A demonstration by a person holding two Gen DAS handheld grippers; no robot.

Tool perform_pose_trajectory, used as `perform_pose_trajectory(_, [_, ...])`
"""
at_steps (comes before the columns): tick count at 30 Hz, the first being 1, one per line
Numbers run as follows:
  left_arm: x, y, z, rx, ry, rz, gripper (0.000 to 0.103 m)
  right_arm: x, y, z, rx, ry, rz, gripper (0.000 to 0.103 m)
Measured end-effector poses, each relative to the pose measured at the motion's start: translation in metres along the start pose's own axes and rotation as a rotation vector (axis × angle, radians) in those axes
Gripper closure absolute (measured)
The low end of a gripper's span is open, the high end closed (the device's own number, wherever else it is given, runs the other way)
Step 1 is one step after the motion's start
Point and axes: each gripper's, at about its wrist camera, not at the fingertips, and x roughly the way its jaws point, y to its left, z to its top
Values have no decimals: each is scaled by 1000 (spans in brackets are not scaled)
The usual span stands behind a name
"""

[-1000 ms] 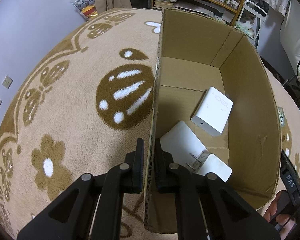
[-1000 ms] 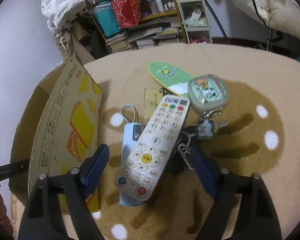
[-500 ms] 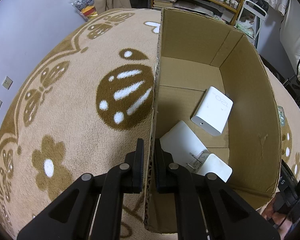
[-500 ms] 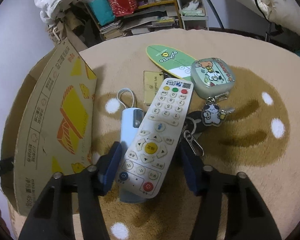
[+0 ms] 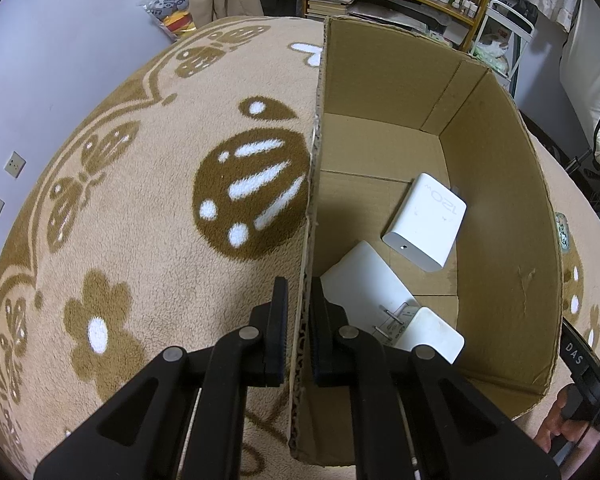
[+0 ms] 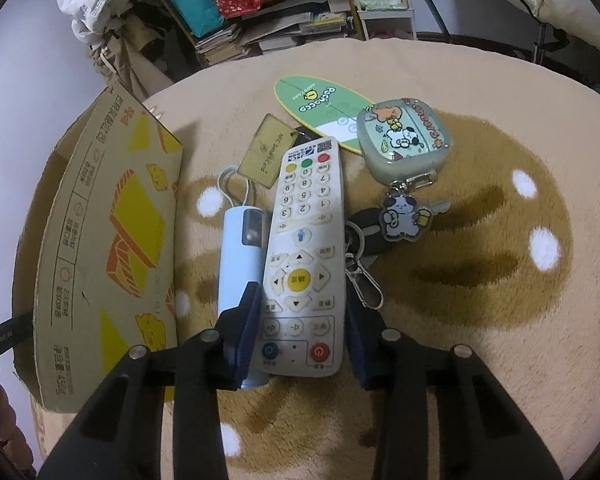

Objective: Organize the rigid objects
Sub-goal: 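Lift the white remote with the right tool and carry it over the box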

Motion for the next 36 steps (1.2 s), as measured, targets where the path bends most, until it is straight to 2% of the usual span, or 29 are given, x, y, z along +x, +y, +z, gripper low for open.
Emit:
perform_pose_trajectory(7, [0,1,0,-3,1,-1,94,-16,-11,6,93,-51,82,64])
perform_pose_trajectory(8, [0,1,0,-4,1,-1,94,-18,-10,7,95,-57,84,68])
perform_pose_trajectory(9, [0,1,0,-3,1,-1,94,-21,-9,8,96,-62,88,83])
perform_pose_trajectory(10, [0,1,0,-3,1,0,94,-22,-10,9,101,-66,91,85])
perform_pose_trajectory(16, [1,1,0,-1,0,1,93,-24,-15,9,133,-102,89,86])
perform_pose_trajectory(25, [1,1,0,-1,1,3,93,-47,1,13,40,-219,-2,87])
perform_pose_trajectory(32, [1,2,0,-3,2,2,93,-59,-1,17,35,-267,-11,87])
perform_pose_trajectory(36, [1,1,0,-4,4,2,93,-64,15,25,-19,-307,-16,87])
